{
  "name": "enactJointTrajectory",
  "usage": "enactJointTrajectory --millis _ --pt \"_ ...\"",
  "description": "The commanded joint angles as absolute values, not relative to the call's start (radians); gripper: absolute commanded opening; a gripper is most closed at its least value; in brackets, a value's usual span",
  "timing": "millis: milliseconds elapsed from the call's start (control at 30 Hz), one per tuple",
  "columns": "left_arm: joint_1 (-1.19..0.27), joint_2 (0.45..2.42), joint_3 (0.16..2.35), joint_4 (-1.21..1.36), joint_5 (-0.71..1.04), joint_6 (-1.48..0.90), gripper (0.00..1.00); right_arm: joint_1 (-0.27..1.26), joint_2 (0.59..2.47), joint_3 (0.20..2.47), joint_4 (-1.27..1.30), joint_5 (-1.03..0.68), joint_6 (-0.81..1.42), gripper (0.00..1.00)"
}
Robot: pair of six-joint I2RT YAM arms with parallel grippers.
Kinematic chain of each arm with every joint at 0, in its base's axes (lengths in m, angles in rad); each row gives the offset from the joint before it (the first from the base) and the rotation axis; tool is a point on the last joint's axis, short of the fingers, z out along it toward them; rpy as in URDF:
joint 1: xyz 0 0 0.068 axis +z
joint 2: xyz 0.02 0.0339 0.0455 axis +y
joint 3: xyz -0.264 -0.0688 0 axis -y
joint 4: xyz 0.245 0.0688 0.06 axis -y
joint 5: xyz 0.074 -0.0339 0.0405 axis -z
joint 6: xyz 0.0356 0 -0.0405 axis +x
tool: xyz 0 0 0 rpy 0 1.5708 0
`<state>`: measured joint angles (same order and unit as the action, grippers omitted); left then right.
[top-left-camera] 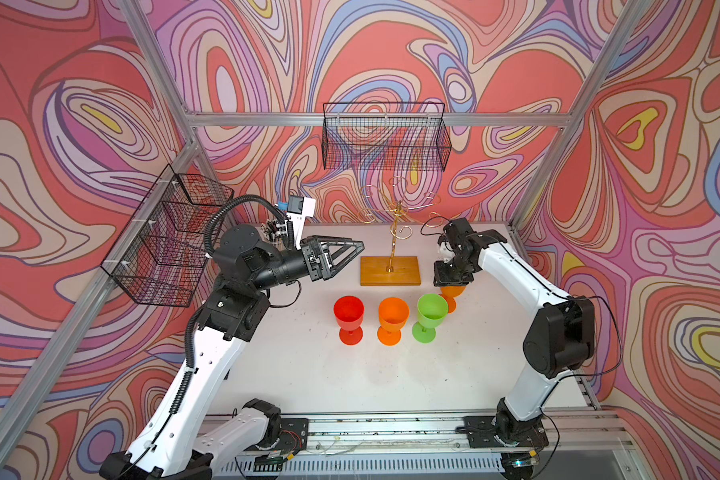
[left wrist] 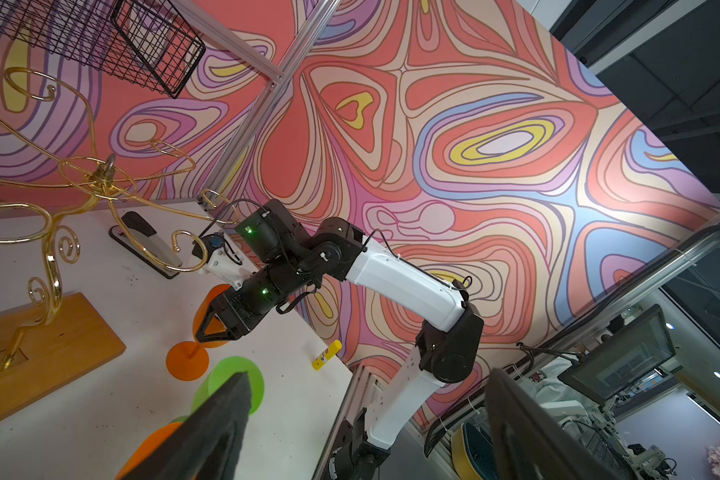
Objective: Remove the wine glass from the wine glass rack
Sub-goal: 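Set the orange glass upright beside the green glass with the right gripper, then open the right gripper and lift it away from the orange glass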
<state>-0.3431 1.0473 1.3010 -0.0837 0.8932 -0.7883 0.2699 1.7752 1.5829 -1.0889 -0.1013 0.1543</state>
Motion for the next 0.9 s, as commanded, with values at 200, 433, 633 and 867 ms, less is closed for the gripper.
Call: enactJointTrajectory --millis 200,433,633,867 --pt "-0.339 1.031 1.302 -0.111 0.901 -0.756 0.88 0.273 1.686 1.657 -1.102 -0.042 0.176 0.45" --pt "-0.337 1.019 1.323 -0.207 0.861 -0.689 0.9 0.272 1.595 1.73 -1.155 0.05 0.177 0.45" --pt "-0.33 0.987 1.368 -0.384 0.72 -0.567 0.91 0.256 1.464 1.777 -1.167 0.171 0.162 0.45" --pt "-0.328 0.915 1.349 -0.557 0.236 -0.326 0.9 0.255 1.141 1.449 -0.738 0.327 0.092 0.56"
